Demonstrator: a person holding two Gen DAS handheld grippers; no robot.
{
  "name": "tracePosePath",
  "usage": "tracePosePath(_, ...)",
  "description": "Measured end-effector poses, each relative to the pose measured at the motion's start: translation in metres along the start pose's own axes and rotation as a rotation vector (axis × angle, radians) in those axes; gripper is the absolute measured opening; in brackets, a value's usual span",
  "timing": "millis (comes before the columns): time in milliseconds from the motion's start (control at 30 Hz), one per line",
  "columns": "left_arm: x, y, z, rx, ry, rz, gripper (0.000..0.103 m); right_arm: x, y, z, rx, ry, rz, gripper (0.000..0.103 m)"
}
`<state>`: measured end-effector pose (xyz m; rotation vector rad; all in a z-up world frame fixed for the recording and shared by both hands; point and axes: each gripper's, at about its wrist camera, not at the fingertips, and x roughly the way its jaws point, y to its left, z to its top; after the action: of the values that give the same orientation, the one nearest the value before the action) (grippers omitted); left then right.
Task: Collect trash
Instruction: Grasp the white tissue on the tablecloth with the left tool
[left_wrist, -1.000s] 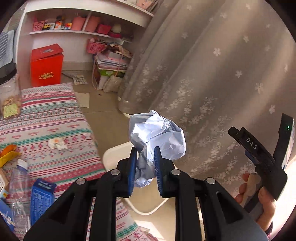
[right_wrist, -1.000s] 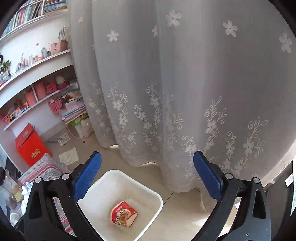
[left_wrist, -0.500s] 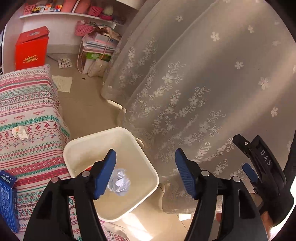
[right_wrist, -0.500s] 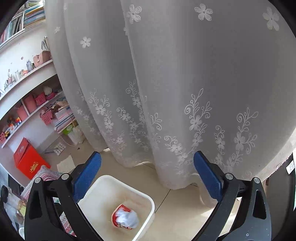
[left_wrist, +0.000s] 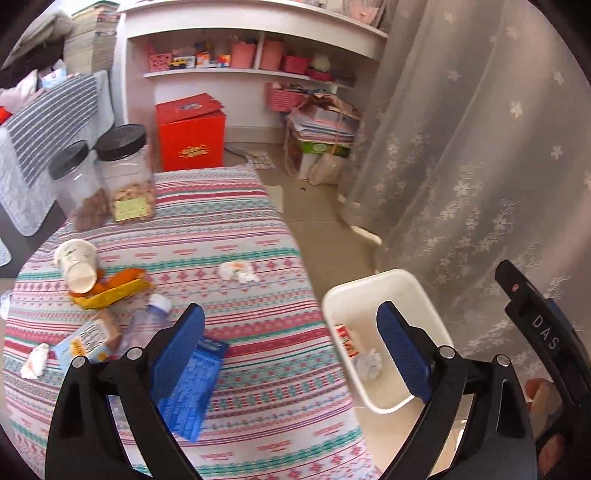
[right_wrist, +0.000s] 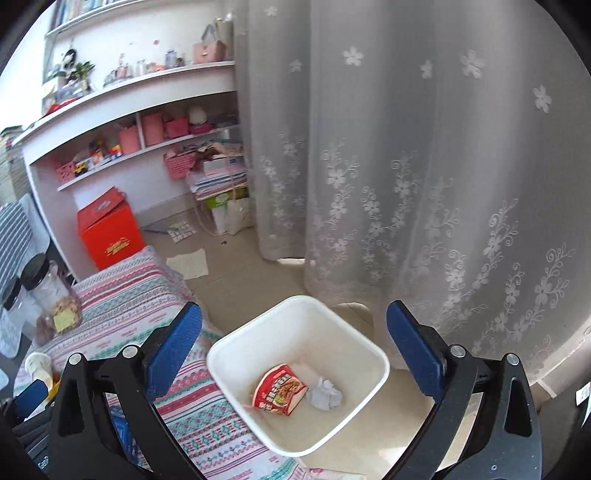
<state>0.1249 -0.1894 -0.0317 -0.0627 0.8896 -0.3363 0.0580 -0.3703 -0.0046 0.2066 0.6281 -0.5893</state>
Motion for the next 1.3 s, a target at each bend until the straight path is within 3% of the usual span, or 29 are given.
tracePosePath(300,-0.016,0.149,-0.027,-0.092,0.081,0.222,0.092,-0.014,0.094,-0.029,-0.155,0.091,0.191,0.096)
tracePosePath(533,-0.016,0.254,-0.041,-0.078,0.239,0.375,0.091,-0.018,0.142,-0.045,-0.213,0.137,0.249,0.096)
tracePosePath(733,0.021,0.318,-0.068,-0.063,0.467,0.378,0.091,-0.009,0.167,-0.057,-0.251,0.188,0.258,0.096)
tracePosePath(967,0.062,0.335,-0.089,-0.011,0.562,0.336,0.091,0.001,0.188,-0.069,-0.291,0.238,0.259,0.096)
tracePosePath(1000,0.066,0.337,-0.09,-0.006,0.568,0.344,0.086,0.003,0.19,-0.07,-0.297,0.242,0.257,0.096)
tracePosePath(1033,0.068,0.34,-0.091,-0.013,0.579,0.332,0.068,0.004,0.192,-0.07,-0.304,0.243,0.255,0.096)
tracePosePath(1067,0.069,0.343,-0.092,-0.033,0.593,0.297,0.059,0.004,0.194,-0.071,-0.311,0.242,0.254,0.096)
tracePosePath(1133,0.062,0.344,-0.092,-0.046,0.583,0.279,0.045,0.005,0.197,-0.072,-0.325,0.239,0.252,0.096)
tracePosePath(1200,0.05,0.344,-0.089,-0.081,0.563,0.254,0.044,0.007,0.201,-0.072,-0.335,0.246,0.268,0.096)
tracePosePath(1300,0.009,0.347,-0.067,-0.221,0.431,0.18,0.044,0.007,0.211,-0.07,-0.353,0.28,0.342,0.096)
